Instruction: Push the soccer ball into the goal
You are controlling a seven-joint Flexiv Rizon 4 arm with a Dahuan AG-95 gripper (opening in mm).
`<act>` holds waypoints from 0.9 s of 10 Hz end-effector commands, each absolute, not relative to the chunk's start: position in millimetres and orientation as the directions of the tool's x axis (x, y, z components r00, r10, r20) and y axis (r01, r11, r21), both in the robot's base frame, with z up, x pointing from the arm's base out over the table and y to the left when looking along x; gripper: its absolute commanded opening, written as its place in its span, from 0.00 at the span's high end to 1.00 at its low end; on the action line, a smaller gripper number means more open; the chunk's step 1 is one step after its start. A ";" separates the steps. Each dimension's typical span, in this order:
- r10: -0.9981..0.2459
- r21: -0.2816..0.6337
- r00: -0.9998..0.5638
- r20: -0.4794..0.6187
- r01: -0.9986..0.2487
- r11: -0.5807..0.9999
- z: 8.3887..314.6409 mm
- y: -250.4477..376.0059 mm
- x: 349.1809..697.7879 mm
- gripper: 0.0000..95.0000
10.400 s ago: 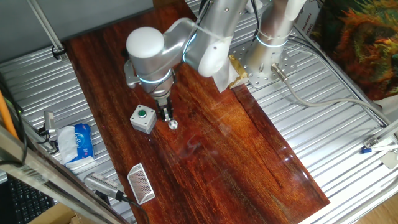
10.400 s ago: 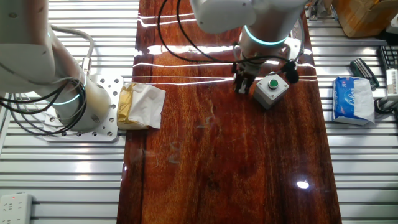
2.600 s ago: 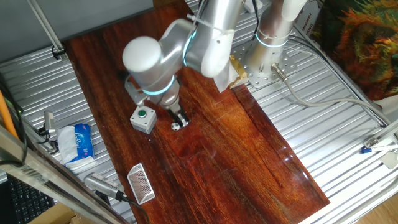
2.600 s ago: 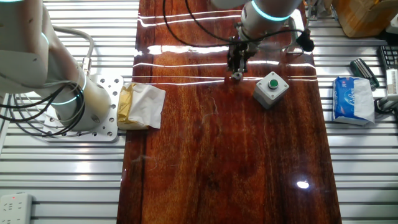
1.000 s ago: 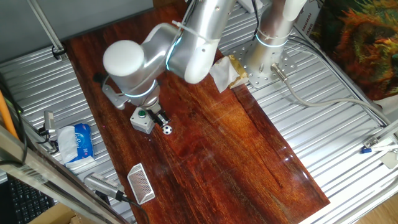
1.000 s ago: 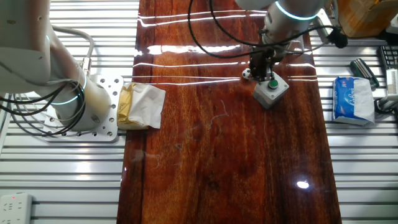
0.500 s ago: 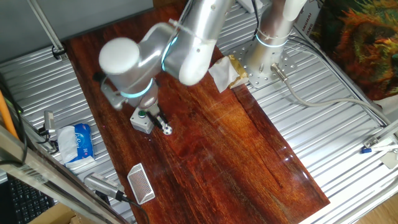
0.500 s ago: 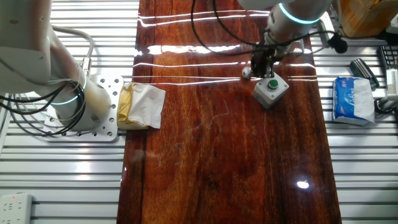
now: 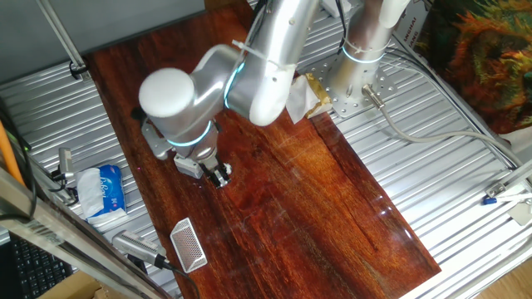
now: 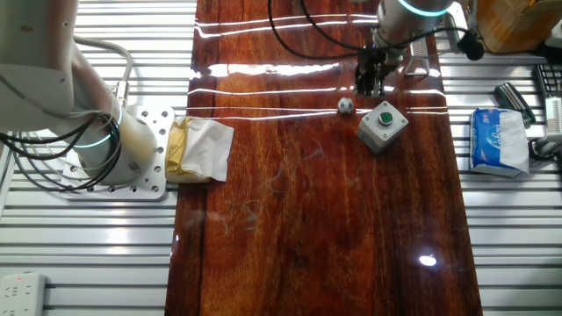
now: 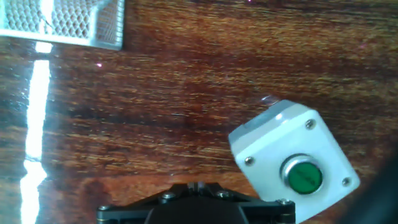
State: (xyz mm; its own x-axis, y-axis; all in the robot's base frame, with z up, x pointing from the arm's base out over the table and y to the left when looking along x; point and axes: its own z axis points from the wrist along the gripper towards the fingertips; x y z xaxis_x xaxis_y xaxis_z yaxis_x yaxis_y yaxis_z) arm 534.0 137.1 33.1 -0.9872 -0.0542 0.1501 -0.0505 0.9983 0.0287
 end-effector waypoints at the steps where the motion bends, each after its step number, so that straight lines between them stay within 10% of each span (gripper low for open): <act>1: -0.117 0.021 -0.980 0.160 -0.116 0.993 43.1 121.8 528.3 1.00; 9: -0.246 -0.003 -0.947 0.208 -0.252 0.968 52.1 64.9 500.5 1.00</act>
State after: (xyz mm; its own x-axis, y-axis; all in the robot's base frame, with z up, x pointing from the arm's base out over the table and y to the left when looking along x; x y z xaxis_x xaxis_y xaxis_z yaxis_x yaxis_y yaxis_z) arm 499.5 65.2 51.9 -0.9470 -0.2475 0.2046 -0.2533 0.9674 -0.0023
